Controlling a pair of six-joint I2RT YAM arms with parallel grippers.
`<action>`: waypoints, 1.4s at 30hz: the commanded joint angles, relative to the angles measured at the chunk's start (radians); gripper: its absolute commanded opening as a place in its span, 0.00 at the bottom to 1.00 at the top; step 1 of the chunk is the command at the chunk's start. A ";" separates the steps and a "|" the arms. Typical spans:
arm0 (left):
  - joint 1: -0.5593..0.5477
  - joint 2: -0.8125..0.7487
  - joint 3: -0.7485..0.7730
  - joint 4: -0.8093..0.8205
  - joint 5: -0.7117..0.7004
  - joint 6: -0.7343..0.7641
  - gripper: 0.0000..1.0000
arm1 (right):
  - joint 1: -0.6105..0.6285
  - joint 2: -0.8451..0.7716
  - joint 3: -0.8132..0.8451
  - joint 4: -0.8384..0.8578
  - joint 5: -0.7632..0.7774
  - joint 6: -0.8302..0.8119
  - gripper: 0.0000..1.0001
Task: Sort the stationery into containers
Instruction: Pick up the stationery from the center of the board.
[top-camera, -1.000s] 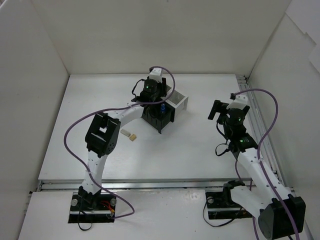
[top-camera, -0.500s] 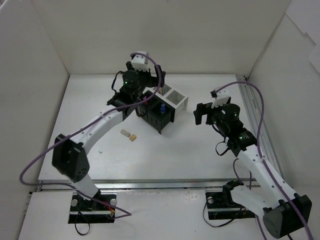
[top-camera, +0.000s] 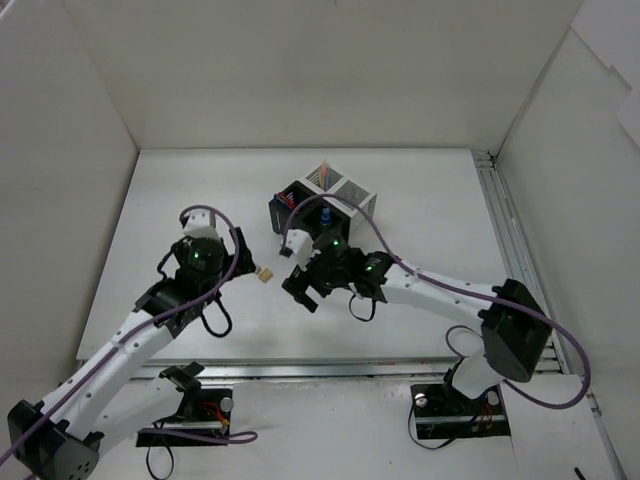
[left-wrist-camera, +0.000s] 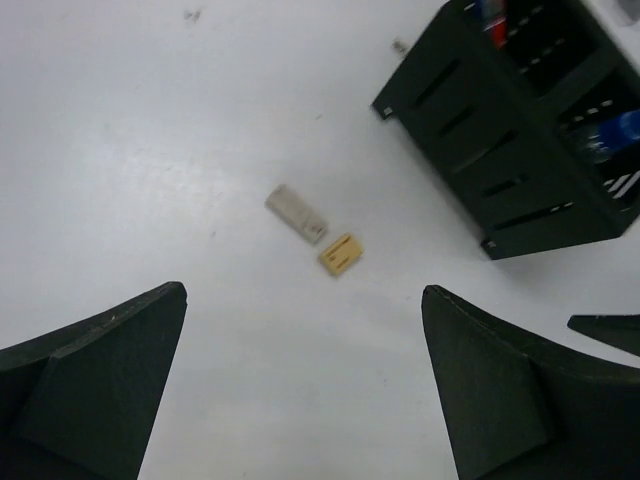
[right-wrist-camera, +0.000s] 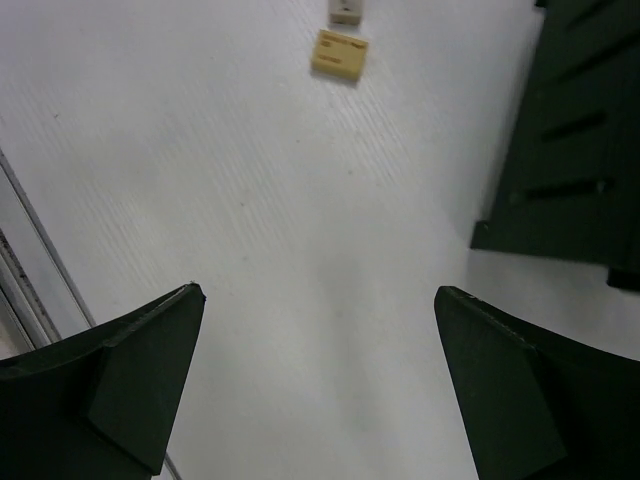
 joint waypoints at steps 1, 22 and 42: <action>0.008 -0.118 -0.054 -0.189 -0.145 -0.194 1.00 | 0.050 0.124 0.147 0.048 -0.003 -0.014 0.98; 0.036 -0.250 -0.068 -0.524 -0.307 -0.459 1.00 | 0.113 0.669 0.457 0.278 0.277 0.205 0.94; 0.036 -0.215 -0.056 -0.484 -0.293 -0.416 1.00 | 0.092 0.324 0.203 0.454 0.121 0.198 0.10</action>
